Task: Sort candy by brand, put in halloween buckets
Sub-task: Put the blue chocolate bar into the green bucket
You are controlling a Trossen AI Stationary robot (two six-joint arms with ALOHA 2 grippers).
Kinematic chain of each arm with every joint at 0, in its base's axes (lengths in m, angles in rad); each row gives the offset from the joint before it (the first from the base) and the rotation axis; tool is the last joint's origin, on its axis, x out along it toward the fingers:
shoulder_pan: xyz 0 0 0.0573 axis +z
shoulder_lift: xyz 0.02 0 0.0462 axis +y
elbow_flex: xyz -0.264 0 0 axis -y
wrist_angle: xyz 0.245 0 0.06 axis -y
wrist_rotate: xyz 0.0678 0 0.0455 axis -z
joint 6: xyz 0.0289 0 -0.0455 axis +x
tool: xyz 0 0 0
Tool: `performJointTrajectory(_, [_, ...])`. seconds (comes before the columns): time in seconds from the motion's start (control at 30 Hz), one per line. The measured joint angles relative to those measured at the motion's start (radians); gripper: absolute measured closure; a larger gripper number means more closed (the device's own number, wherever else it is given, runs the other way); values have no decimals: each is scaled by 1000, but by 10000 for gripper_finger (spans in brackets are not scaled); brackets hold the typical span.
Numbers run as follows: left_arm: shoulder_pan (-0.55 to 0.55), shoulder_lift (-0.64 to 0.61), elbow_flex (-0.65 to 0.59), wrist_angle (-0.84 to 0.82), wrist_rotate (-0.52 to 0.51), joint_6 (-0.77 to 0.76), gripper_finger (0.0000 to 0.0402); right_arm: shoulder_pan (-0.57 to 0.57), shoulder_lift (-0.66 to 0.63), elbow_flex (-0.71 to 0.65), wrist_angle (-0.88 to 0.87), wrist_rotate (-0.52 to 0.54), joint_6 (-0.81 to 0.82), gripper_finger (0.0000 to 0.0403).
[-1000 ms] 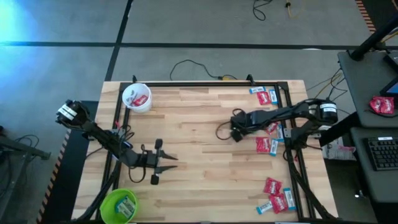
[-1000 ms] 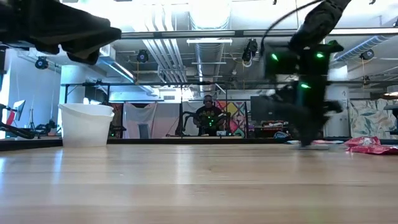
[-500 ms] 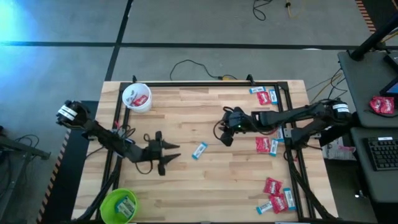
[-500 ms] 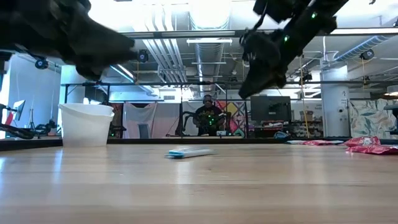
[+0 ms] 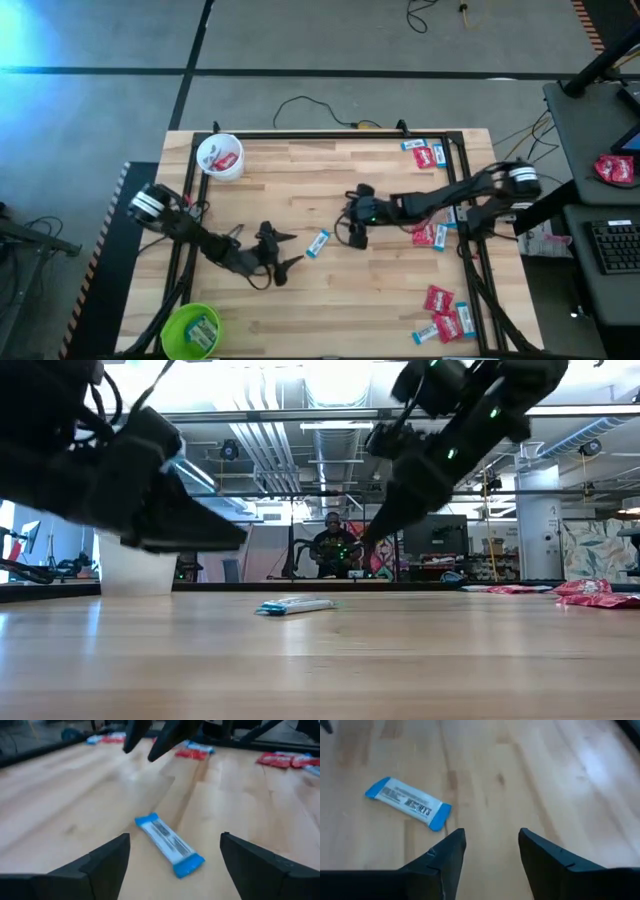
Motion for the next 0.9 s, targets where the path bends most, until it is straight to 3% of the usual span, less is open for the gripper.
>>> performJointTrajectory(0.23, [-15, 186, 140, 0, -83, -51, 104, -24, 173, 101, 40, -139, -120, 195])
performJointTrajectory(0.4, [4, 287, 200, 1, -200, -126, 104, -40, 218, 147, -24, -145, -155, 185])
performJointTrajectory(0.67, [35, 400, 258, 58, -193, -118, 104, -36, 311, 182, -2, -169, -78, 183])
performJointTrajectory(0.9, [41, 403, 252, 76, -175, -108, 110, -10, 339, 213, -5, -203, -52, 183])
